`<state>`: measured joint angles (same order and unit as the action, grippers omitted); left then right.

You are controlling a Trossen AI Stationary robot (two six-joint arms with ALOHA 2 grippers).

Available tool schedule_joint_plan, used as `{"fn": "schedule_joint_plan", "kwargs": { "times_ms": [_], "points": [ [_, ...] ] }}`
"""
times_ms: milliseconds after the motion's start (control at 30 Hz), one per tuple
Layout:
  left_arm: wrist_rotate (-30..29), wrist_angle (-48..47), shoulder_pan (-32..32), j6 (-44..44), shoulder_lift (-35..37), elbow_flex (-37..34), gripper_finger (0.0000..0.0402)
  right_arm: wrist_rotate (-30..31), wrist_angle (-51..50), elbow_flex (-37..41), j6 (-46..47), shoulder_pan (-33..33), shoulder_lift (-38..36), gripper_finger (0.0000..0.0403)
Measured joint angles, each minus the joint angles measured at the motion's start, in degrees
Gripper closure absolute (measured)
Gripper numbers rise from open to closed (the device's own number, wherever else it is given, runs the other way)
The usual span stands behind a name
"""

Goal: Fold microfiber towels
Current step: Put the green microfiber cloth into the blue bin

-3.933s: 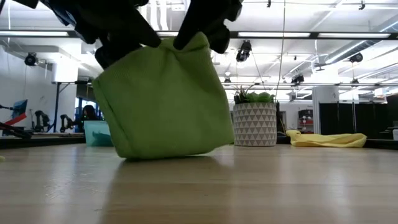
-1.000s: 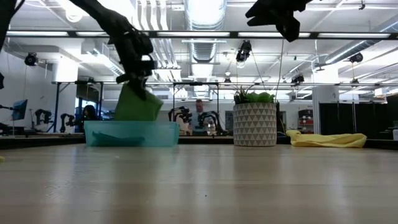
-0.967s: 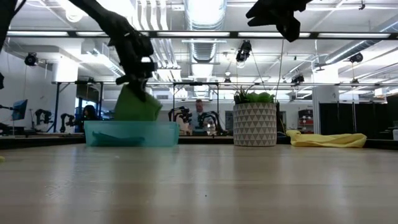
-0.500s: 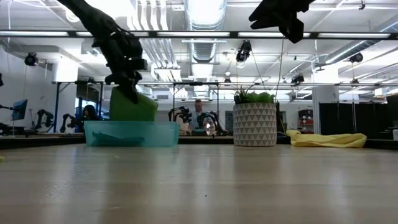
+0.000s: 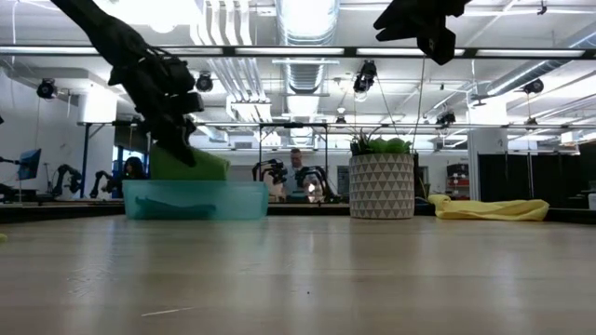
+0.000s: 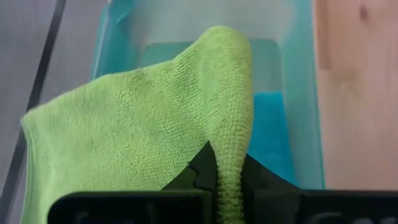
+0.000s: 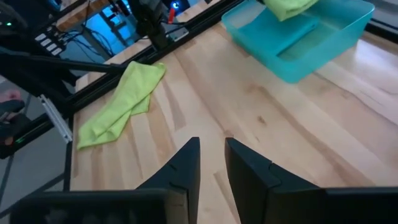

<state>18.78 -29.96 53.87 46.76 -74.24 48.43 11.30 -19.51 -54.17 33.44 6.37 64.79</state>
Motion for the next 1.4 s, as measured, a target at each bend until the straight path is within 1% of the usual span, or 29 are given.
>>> {"fn": "schedule_joint_plan", "kwargs": {
  "times_ms": [133, 333, 433, 533, 767, 900, 1000, 1100, 1267, 1400],
  "points": [
    [1.6, 0.0, -2.1, 0.0, 1.7, -0.2, 0.0401, -1.0, 0.0, 0.0, 0.0, 0.0, 0.0, 0.0332],
    [1.5, 0.3, -6.3, 0.0, 1.1, -2.0, 0.0401, -1.0, 0.0, 0.0, 0.0, 0.0, 0.0, 0.0335],
    [-2.2, 0.6, -7.7, 0.2, 0.2, -4.0, 0.0401, -1.0, 0.0, 0.0, 0.0, 0.0, 0.0, 0.0333],
    [-4.8, 1.4, -7.8, 0.4, -0.5, -4.9, 0.0401, -1.2, 0.0, 0.0, 0.0, 0.0, 0.0, 0.0334],
    [-5.5, 1.9, -7.8, 0.3, -0.7, -6.9, 0.0401, -2.5, 0.0, 0.0, 0.0, 0.0, 0.0, 0.0337],
    [-5.6, 0.0, -7.8, 0.1, -0.7, -7.3, 0.0397, -2.7, 0.0, 0.0, 0.1, 0.0, 0.0, 0.0339],
    [-5.5, -2.5, -7.7, -0.9, -0.7, -7.1, 0.0370, -2.7, 0.0, 0.0, 0.0, 0.0, 0.0, 0.0339],
    [-5.5, -4.0, -7.7, -2.7, -0.2, -6.7, 0.0324, -2.7, 0.0, 0.0, 0.0, 0.0, 0.0, 0.0338],
    [-5.4, -4.1, -7.7, -4.3, 2.9, -5.3, 0.0238, -2.7, 0.0, 0.1, 0.0, 0.0, 0.0, 0.0339],
    [-5.9, -4.0, -7.7, -4.5, 6.5, -3.3, 0.0188, -2.7, 0.0, 0.1, -0.1, 0.0, 0.0, 0.0338]
  ]
}}
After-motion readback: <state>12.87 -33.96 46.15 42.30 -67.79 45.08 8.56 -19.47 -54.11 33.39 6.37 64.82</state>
